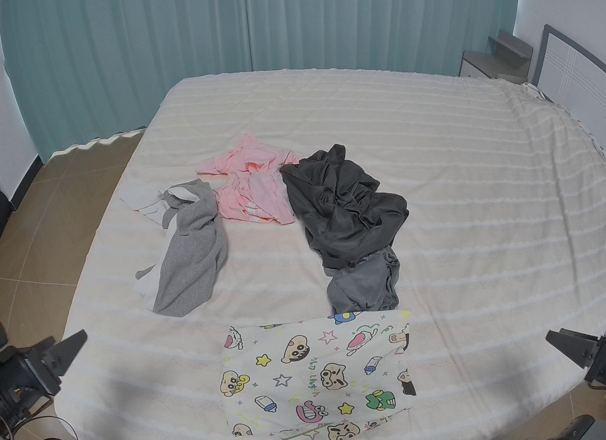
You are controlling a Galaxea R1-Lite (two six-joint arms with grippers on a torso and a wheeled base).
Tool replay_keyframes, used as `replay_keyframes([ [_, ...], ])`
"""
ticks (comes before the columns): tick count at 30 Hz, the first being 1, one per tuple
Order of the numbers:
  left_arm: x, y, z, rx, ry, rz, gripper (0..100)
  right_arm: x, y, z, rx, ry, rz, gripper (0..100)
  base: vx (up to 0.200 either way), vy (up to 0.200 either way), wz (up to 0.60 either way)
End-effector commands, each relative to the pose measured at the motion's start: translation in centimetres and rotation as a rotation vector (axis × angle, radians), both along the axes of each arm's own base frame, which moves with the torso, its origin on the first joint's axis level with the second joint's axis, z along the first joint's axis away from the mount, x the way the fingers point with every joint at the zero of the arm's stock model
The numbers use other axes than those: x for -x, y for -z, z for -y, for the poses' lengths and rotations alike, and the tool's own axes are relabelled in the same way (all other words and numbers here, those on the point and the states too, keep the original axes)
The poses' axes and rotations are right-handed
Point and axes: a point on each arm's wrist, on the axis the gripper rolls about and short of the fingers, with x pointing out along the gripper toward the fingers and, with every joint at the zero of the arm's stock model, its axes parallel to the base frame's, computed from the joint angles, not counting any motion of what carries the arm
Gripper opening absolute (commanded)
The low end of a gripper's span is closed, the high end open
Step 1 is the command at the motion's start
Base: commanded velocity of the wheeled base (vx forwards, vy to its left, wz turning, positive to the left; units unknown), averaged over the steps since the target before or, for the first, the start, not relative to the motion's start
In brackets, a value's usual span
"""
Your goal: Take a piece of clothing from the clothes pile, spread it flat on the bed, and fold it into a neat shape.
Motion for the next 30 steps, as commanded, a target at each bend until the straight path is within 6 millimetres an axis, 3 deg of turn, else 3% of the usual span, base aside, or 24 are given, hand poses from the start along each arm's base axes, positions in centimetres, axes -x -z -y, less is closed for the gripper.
replay_keyframes([
  [1,9.0,0.5,-2.0,-0.212,-0.369,0.343,100,8.5,1.8,1.3,0.174,0.098,0.36,100,0.0,0.0,0.0],
  [5,9.9,0.9,-1.7,-0.28,-0.41,0.393,100,9.2,3.4,0.9,0.315,0.153,0.444,100,0.0,0.0,0.0],
  [7,9.7,1.5,-1.7,-0.29,-0.4,0.369,100,8.6,5.0,1.0,0.401,0.155,0.421,100,0.0,0.0,0.0],
  [10,8.3,4.3,-1.7,-0.328,-0.365,0.263,100,7.4,7.3,1.3,0.507,0.247,0.381,100,0.0,0.0,0.0],
  [13,7.2,6.7,-1.7,-0.339,-0.337,0.214,100,6.8,7.5,1.4,0.516,0.303,0.469,100,0.0,0.0,0.0],
  [17,6.6,6.9,-1.5,-0.316,-0.28,0.307,100,6.8,8.0,1.4,0.511,0.327,0.408,100,0.0,0.0,0.0],
  [19,6.4,6.9,-1.3,-0.326,-0.169,0.356,100,6.8,8.0,1.4,0.514,0.325,0.415,100,0.0,0.0,0.0],
  [25,6.3,7.5,-1.1,-0.462,-0.049,0.322,100,6.8,8.0,1.5,0.508,0.334,0.413,100,0.0,0.0,0.0],
  [30,6.3,7.5,-1.0,-0.44,0.005,0.336,100,6.8,8.0,1.5,0.505,0.337,0.415,100,0.0,0.0,0.0],
])
